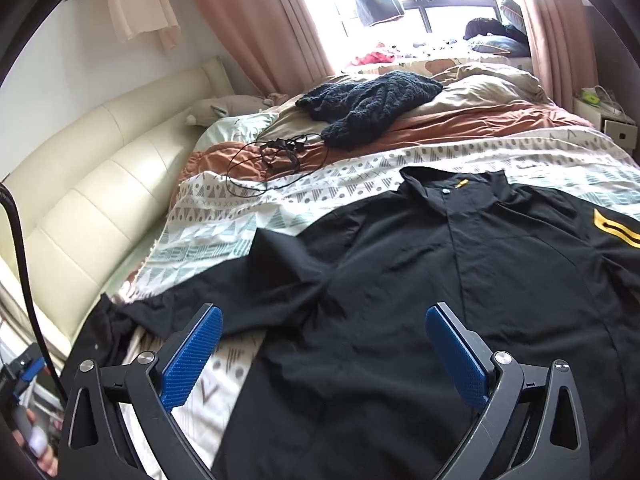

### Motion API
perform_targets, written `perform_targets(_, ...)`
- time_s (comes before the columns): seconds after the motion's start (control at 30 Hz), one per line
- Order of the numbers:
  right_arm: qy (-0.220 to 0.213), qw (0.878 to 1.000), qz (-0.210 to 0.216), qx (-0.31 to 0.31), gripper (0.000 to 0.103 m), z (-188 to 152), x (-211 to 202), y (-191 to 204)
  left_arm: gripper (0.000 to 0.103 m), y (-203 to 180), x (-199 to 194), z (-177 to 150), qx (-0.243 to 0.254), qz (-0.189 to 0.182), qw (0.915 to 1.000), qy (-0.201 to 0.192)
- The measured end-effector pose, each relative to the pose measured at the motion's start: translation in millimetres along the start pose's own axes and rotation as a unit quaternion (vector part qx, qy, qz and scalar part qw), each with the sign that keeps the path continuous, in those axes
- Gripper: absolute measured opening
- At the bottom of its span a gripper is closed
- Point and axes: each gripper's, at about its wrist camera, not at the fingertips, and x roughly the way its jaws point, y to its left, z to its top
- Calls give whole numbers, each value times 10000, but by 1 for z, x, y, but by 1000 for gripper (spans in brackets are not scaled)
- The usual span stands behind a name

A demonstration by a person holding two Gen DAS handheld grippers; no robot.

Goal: Fold large clothes

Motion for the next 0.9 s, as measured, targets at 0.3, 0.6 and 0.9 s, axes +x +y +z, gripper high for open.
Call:
perform_targets(0.3,311,9976,51,619,85,10,73,-27,93,14,71,28,-103,280,9982,525)
perform_targets(0.6,926,9922,13,834,75,-38,113,-63,85,11,153,16,-220,656,9913,1116)
perform_targets(0.9,907,9928,-88,775,65,-39,119,-80,77,19,237,-21,-208,1308,9752,1773)
